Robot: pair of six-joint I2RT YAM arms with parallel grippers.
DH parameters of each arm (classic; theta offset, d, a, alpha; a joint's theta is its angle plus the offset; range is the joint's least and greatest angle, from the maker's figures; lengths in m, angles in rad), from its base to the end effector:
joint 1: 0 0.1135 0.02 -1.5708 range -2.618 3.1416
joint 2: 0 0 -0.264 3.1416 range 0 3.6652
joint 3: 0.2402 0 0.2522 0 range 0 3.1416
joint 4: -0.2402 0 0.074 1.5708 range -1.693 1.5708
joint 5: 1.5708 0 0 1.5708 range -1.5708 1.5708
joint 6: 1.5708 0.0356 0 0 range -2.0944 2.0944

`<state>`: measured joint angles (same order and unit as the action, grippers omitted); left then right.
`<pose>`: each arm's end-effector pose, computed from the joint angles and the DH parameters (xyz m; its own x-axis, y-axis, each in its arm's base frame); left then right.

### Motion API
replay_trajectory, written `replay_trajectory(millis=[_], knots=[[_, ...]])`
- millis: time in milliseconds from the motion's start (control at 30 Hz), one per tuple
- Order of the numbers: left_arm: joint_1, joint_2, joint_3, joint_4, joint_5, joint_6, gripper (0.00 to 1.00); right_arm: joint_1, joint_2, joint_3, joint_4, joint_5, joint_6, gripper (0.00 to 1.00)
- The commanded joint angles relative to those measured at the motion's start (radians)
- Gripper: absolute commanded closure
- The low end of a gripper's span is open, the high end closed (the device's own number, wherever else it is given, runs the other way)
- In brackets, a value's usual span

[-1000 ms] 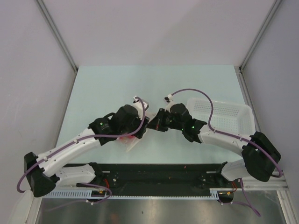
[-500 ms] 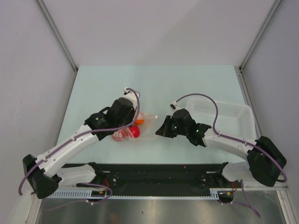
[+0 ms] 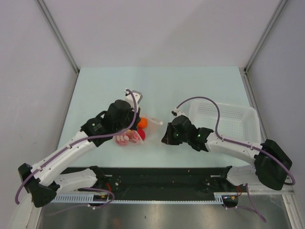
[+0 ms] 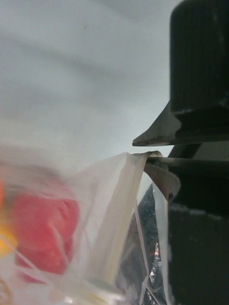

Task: Open the zip-top bag and remove the fake food

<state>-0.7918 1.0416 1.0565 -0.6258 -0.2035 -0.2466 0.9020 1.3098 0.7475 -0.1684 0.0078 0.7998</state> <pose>0.1596 -0.1515 0.3426 -0.5325 0.1991 -0.8227 0.4647 0.8811 -0.0875 0.1693 0.2138 0.2156 -0.8485 0.0831 -0.5227 -0.2474 0.8108 0.5305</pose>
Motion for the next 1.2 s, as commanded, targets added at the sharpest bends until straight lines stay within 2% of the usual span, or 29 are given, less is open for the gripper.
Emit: replay_trajectory(millis=[0, 167, 333, 533, 567, 600, 733, 767, 800, 900, 1167], knots=[[0.011, -0.032, -0.015, 0.121, 0.105, -0.052, 1.00, 0.069, -0.095, 0.105, -0.160, 0.161, -0.028, 0.67], [0.011, -0.026, -0.033, 0.141, 0.159, -0.068, 1.00, 0.185, -0.194, 0.161, -0.204, 0.314, 0.007, 0.58], [0.009, -0.023, -0.052, 0.166, 0.187, -0.082, 1.00, 0.218, -0.199, 0.184, -0.131, 0.317, 0.007, 0.58], [0.009, -0.025, -0.056, 0.184, 0.194, -0.102, 1.00, 0.195, -0.040, 0.199, 0.038, 0.273, -0.021, 0.64], [0.009, -0.025, -0.056, 0.186, 0.222, -0.106, 1.00, 0.183, -0.020, 0.190, 0.106, 0.262, -0.017, 0.66], [0.009, -0.025, -0.059, 0.196, 0.239, -0.115, 1.00, 0.155, 0.030, 0.137, 0.256, 0.235, -0.013, 0.67], [0.009, -0.020, -0.073, 0.210, 0.251, -0.135, 1.00, 0.130, 0.117, 0.115, 0.391, 0.224, -0.048, 0.68], [0.009, -0.018, -0.085, 0.216, 0.266, -0.144, 1.00, 0.130, 0.132, 0.118, 0.405, 0.241, -0.054, 0.66], [0.009, -0.017, -0.093, 0.224, 0.276, -0.151, 1.00, 0.130, 0.141, 0.116, 0.420, 0.245, -0.057, 0.60], [0.009, -0.008, -0.105, 0.242, 0.302, -0.166, 1.00, 0.117, 0.180, 0.116, 0.432, 0.227, -0.071, 0.50], [0.006, 0.001, -0.148, 0.333, 0.351, -0.235, 1.00, 0.118, 0.281, -0.008, 0.618, 0.189, -0.056, 0.39]])
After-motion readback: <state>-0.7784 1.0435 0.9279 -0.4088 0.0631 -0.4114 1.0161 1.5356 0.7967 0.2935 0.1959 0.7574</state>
